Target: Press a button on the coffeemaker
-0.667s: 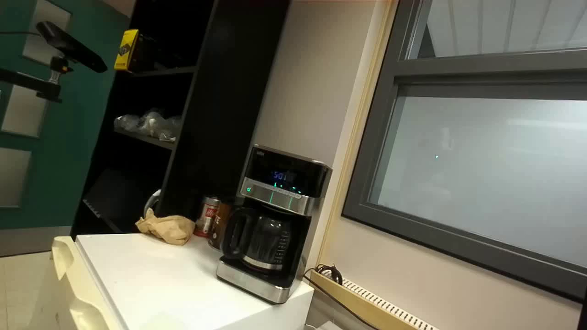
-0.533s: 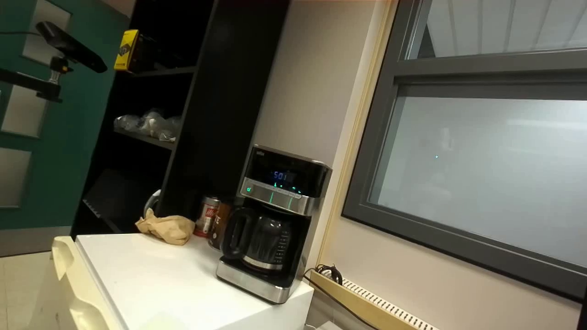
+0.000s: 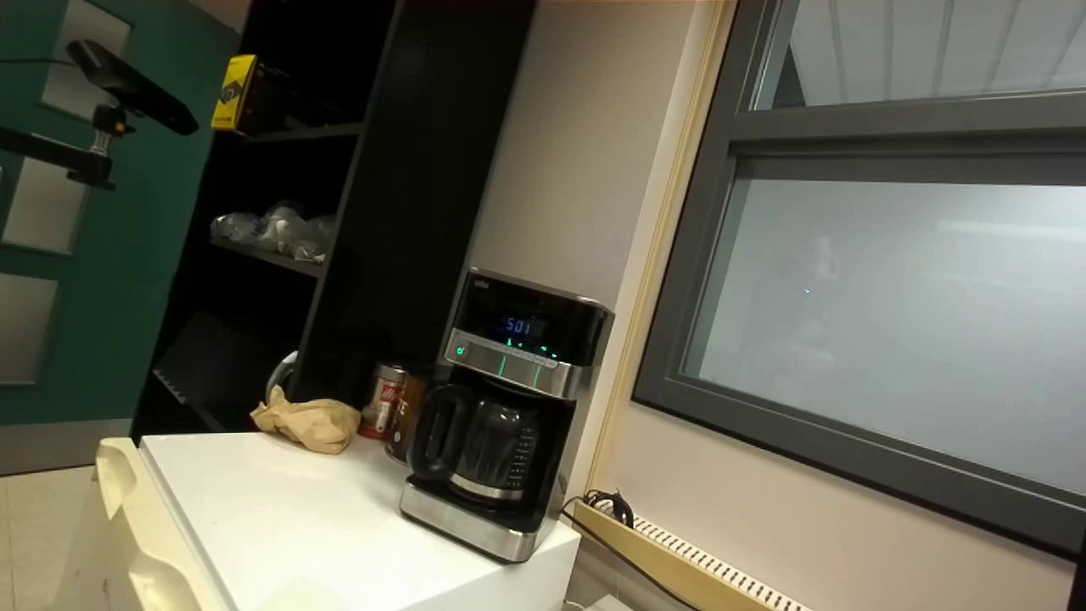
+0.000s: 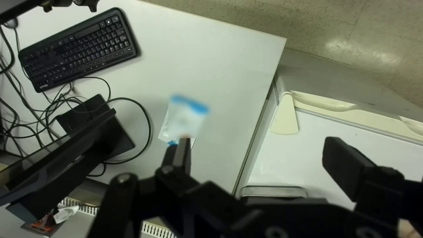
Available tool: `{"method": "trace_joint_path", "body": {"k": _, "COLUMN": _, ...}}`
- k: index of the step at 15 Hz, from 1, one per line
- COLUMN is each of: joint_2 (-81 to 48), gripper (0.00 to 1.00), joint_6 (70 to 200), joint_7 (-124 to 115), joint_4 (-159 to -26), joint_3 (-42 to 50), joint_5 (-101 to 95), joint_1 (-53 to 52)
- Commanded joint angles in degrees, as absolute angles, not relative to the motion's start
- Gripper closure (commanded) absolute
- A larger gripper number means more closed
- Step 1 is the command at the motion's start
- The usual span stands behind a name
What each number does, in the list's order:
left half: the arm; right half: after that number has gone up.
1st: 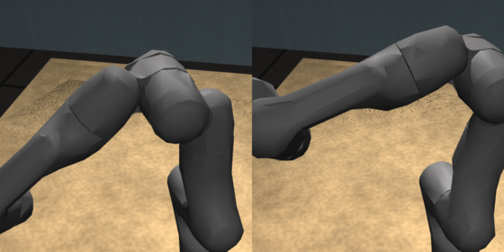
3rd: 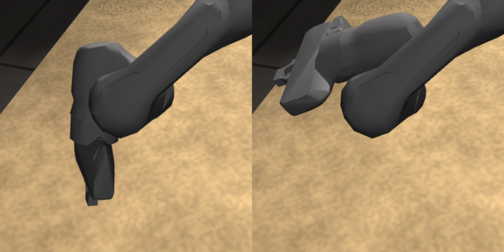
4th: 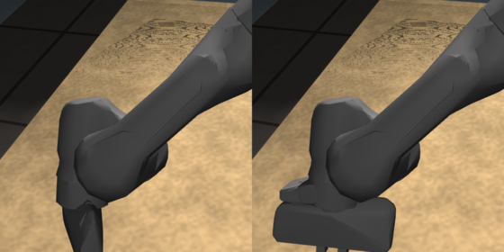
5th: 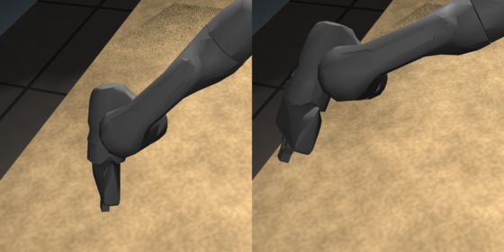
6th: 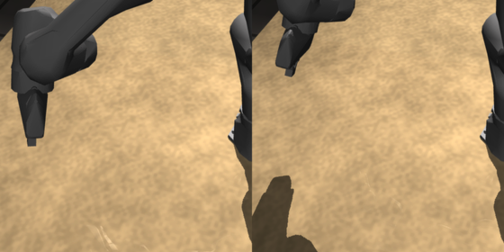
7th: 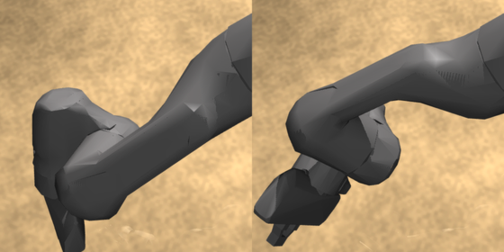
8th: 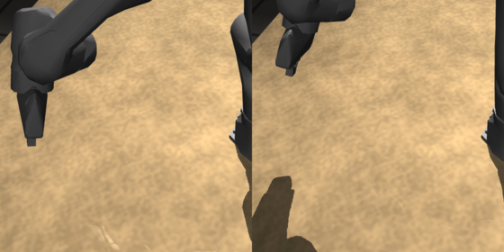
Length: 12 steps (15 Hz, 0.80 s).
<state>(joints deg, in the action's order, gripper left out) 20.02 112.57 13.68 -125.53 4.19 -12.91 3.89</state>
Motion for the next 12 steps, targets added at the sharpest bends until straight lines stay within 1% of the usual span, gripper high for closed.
{"method": "trace_joint_path", "body": {"k": 1, "joint_2": 16.8, "gripper": 0.0, "joint_6": 113.4, "joint_7": 15.5, "joint_4": -123.8, "joint_3": 4.3, "joint_5": -14.7, "joint_1": 3.4}}
{"method": "trace_joint_path", "body": {"k": 9, "joint_2": 3.9, "gripper": 0.0, "joint_6": 120.1, "joint_7": 26.5, "joint_4": -118.4, "joint_3": 4.1, "joint_5": -23.4, "joint_1": 3.2}}
{"method": "trace_joint_path", "body": {"k": 12, "joint_2": -0.6, "gripper": 0.0, "joint_6": 124.9, "joint_7": 31.5, "joint_4": -116.8, "joint_3": 4.0, "joint_5": -28.0, "joint_1": 3.3}}
